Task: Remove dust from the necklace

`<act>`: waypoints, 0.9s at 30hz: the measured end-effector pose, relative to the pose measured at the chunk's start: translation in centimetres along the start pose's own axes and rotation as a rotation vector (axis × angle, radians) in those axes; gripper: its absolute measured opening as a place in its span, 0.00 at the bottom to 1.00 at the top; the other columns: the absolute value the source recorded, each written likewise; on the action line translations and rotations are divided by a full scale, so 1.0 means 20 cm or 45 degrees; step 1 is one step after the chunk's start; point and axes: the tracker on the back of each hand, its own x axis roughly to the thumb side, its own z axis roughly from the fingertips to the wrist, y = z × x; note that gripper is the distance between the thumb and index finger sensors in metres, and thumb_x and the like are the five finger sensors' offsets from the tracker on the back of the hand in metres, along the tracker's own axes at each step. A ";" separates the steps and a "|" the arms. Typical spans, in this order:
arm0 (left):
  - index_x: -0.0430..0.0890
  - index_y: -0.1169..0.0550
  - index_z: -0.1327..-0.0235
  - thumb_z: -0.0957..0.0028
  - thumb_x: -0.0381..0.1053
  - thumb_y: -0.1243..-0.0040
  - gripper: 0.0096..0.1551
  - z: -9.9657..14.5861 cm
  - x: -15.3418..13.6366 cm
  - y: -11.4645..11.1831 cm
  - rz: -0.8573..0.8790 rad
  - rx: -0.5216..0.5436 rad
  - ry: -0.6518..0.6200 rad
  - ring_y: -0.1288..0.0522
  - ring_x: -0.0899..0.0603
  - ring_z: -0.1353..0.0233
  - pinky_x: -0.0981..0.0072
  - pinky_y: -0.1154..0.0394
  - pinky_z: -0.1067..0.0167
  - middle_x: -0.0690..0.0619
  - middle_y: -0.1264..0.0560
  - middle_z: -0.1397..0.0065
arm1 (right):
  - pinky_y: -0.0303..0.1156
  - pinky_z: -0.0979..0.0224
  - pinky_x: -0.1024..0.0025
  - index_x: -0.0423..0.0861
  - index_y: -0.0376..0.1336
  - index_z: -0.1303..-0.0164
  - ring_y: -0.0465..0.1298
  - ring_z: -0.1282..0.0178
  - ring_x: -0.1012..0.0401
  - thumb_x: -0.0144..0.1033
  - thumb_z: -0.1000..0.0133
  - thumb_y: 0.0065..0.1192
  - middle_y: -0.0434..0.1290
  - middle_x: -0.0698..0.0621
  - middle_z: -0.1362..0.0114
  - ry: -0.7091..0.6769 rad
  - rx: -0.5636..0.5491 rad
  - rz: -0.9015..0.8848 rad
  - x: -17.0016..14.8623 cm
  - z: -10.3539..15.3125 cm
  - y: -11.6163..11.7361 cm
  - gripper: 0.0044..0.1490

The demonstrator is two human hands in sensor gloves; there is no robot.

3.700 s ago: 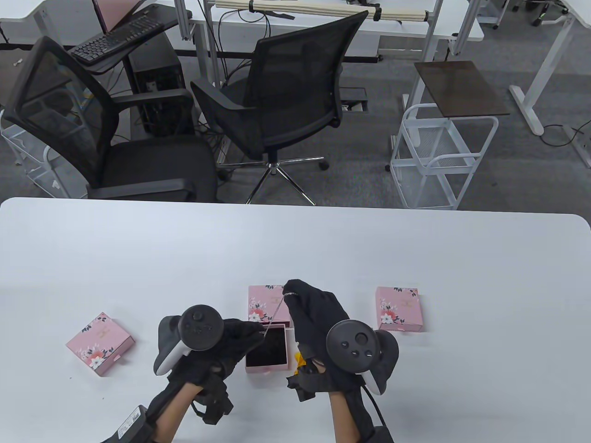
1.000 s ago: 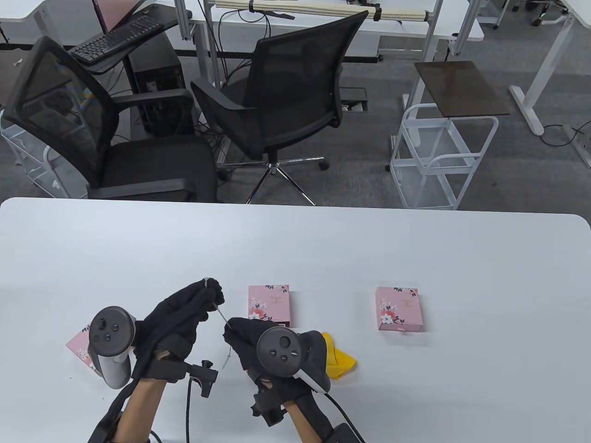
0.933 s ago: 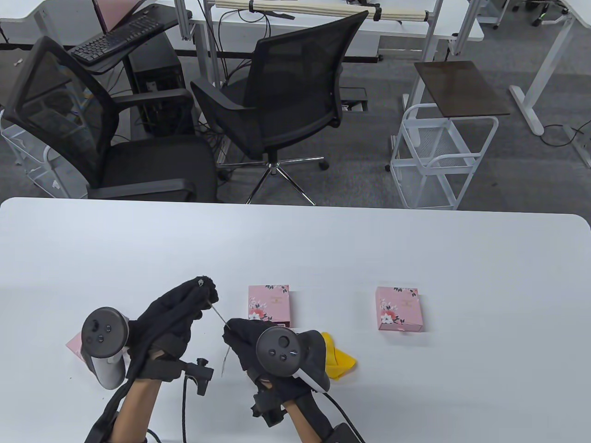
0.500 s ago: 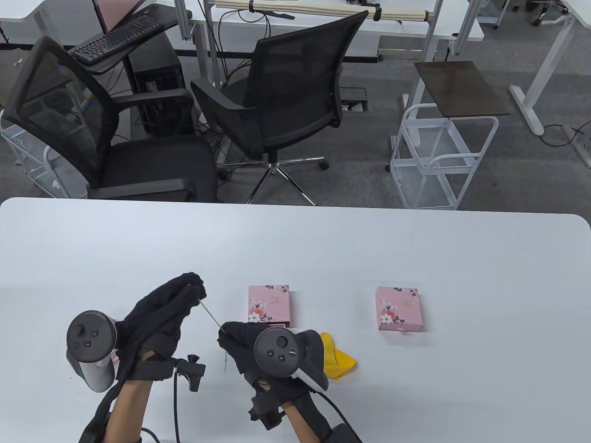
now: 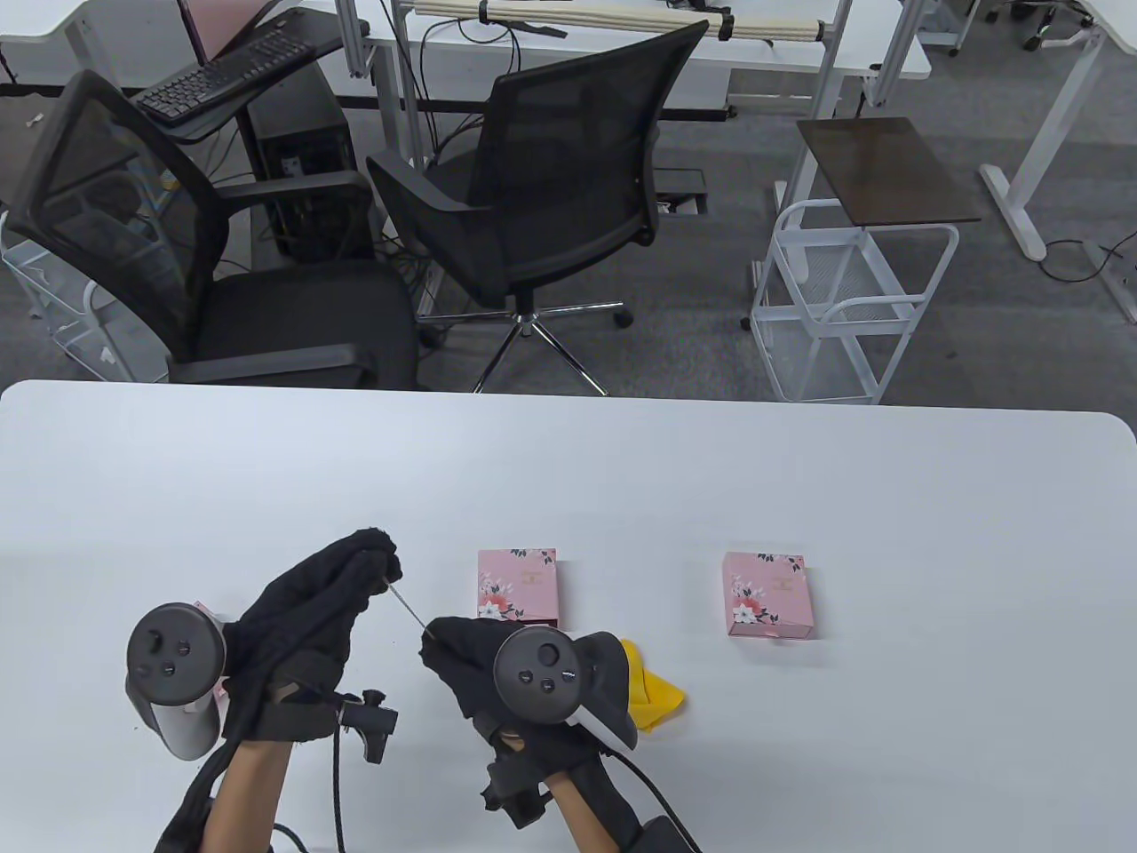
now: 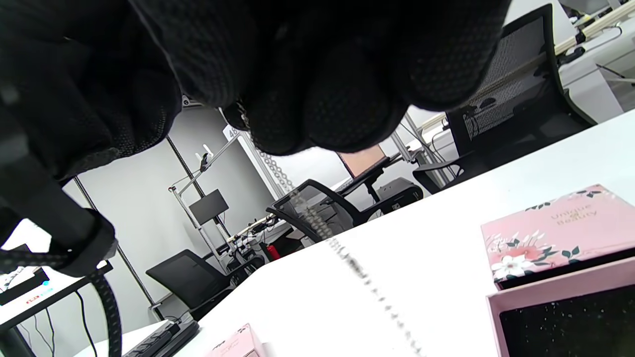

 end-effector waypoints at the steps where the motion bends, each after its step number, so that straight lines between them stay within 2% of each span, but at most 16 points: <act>1: 0.51 0.14 0.40 0.38 0.57 0.33 0.19 0.00 0.01 0.00 -0.004 -0.021 -0.010 0.17 0.46 0.42 0.55 0.19 0.47 0.52 0.11 0.43 | 0.73 0.35 0.48 0.44 0.71 0.34 0.80 0.47 0.46 0.40 0.33 0.65 0.80 0.42 0.40 0.001 0.012 -0.007 0.00 0.00 0.00 0.21; 4: 0.55 0.15 0.39 0.39 0.57 0.31 0.19 0.01 0.03 -0.01 -0.045 -0.060 -0.046 0.18 0.45 0.40 0.54 0.20 0.45 0.53 0.13 0.39 | 0.73 0.35 0.47 0.43 0.71 0.34 0.80 0.47 0.46 0.39 0.33 0.65 0.80 0.42 0.40 0.002 0.038 0.006 -0.01 0.00 0.00 0.21; 9: 0.59 0.13 0.44 0.44 0.58 0.25 0.17 0.02 0.06 -0.03 -0.173 0.025 -0.086 0.18 0.48 0.42 0.57 0.19 0.46 0.55 0.12 0.41 | 0.72 0.33 0.45 0.44 0.70 0.33 0.80 0.45 0.46 0.40 0.33 0.65 0.80 0.42 0.38 0.025 0.146 0.029 -0.03 -0.02 0.00 0.21; 12: 0.59 0.12 0.46 0.46 0.59 0.23 0.17 0.02 0.06 -0.05 -0.119 -0.012 -0.083 0.17 0.49 0.44 0.58 0.18 0.48 0.56 0.11 0.44 | 0.70 0.31 0.44 0.44 0.69 0.30 0.79 0.42 0.44 0.41 0.32 0.64 0.78 0.41 0.35 0.058 0.187 0.025 -0.07 -0.01 -0.04 0.23; 14: 0.58 0.12 0.46 0.46 0.59 0.23 0.17 0.02 0.06 -0.05 -0.094 -0.025 -0.078 0.17 0.49 0.44 0.59 0.18 0.48 0.56 0.11 0.44 | 0.69 0.30 0.42 0.42 0.66 0.25 0.77 0.38 0.41 0.44 0.32 0.64 0.75 0.38 0.29 0.115 0.179 0.063 -0.11 0.00 -0.08 0.29; 17: 0.58 0.13 0.45 0.44 0.59 0.25 0.17 0.02 0.07 -0.03 -0.172 -0.010 -0.061 0.17 0.48 0.43 0.58 0.19 0.47 0.55 0.12 0.43 | 0.69 0.30 0.41 0.41 0.63 0.21 0.75 0.36 0.39 0.47 0.32 0.64 0.72 0.35 0.26 0.287 0.134 0.213 -0.22 0.02 -0.14 0.34; 20: 0.57 0.13 0.44 0.43 0.58 0.26 0.17 0.02 0.07 -0.02 -0.178 -0.012 -0.044 0.18 0.47 0.42 0.57 0.19 0.47 0.54 0.12 0.42 | 0.70 0.30 0.40 0.40 0.63 0.20 0.75 0.35 0.37 0.49 0.33 0.66 0.71 0.33 0.25 0.532 0.193 0.394 -0.37 0.05 -0.13 0.37; 23: 0.56 0.13 0.43 0.42 0.57 0.26 0.17 0.02 0.06 -0.01 -0.176 -0.018 -0.028 0.18 0.47 0.42 0.56 0.19 0.46 0.54 0.12 0.41 | 0.69 0.29 0.37 0.36 0.59 0.17 0.72 0.32 0.33 0.50 0.33 0.66 0.67 0.29 0.22 0.775 0.361 0.517 -0.53 0.09 -0.04 0.42; 27: 0.56 0.14 0.42 0.41 0.57 0.27 0.17 0.01 0.07 0.01 -0.154 -0.031 -0.023 0.18 0.47 0.42 0.56 0.19 0.46 0.53 0.13 0.41 | 0.67 0.28 0.34 0.33 0.52 0.13 0.66 0.28 0.29 0.52 0.33 0.65 0.59 0.24 0.18 0.870 0.477 0.677 -0.66 0.10 0.09 0.50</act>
